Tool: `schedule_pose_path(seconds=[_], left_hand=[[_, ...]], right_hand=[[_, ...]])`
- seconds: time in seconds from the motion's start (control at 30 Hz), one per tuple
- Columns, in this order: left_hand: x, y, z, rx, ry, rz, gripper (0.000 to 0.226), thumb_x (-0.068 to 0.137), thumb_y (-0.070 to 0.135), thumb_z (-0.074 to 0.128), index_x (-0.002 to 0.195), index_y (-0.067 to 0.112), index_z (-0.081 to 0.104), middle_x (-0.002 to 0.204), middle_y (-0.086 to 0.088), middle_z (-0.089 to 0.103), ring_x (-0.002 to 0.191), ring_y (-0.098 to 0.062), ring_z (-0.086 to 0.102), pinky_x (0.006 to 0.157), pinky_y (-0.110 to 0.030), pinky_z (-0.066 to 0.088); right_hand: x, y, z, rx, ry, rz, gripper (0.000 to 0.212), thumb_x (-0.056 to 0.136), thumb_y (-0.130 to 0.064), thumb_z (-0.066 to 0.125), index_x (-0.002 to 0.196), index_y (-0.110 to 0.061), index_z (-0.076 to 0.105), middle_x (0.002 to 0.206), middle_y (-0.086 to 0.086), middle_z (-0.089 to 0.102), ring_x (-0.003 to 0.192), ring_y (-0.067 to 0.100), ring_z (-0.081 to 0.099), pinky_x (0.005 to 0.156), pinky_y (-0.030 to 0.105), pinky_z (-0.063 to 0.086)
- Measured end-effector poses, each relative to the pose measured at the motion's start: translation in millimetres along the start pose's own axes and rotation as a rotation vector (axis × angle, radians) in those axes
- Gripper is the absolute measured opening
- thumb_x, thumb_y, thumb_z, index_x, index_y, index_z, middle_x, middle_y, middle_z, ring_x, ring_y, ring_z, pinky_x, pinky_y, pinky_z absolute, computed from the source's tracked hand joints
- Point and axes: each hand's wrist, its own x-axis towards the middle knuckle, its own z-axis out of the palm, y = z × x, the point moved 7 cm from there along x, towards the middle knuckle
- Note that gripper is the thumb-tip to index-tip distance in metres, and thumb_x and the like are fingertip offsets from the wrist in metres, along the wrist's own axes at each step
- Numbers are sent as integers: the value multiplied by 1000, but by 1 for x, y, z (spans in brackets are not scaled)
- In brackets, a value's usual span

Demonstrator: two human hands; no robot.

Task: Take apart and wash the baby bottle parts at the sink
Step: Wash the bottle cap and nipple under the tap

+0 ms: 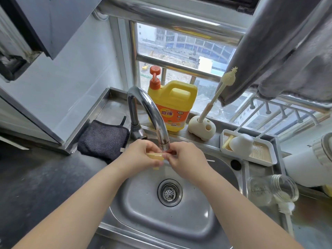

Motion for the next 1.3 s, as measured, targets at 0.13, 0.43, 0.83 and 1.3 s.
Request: schedule_pose_path(seconds=[0.13, 0.43, 0.83, 1.3], left_hand=[[-1, -4, -1, -18, 24, 23, 25, 71, 25, 82, 60, 37, 63, 88, 7, 55, 80, -9, 58, 75, -25, 46], [-7, -5, 0, -352, -51, 21, 15, 89, 9, 65, 78, 17, 59, 71, 0, 63, 70, -11, 59, 68, -22, 45], [-13, -14, 16, -582, -139, -76, 20, 78, 26, 67, 87, 15, 53, 69, 10, 56, 73, -8, 52, 76, -24, 45], [-9, -9, -4, -424, -51, -16, 7, 80, 1, 72, 82, 4, 66, 64, 4, 61, 59, -4, 53, 56, -14, 42]], right_hand=[[0, 1, -1, 16, 9, -1, 14, 91, -34, 57, 95, -28, 69, 95, -9, 69, 93, 13, 57, 67, 25, 33], [2, 18, -9, 103, 25, 28, 9, 89, -31, 61, 85, -30, 70, 65, -15, 54, 68, 8, 49, 62, 24, 34], [0, 20, -5, 198, 28, 34, 14, 87, -28, 63, 74, -33, 65, 59, -19, 53, 59, -1, 46, 65, 29, 45], [0, 23, -9, 114, 14, 30, 11, 87, -31, 62, 77, -33, 65, 64, -19, 56, 64, 0, 49, 62, 24, 38]])
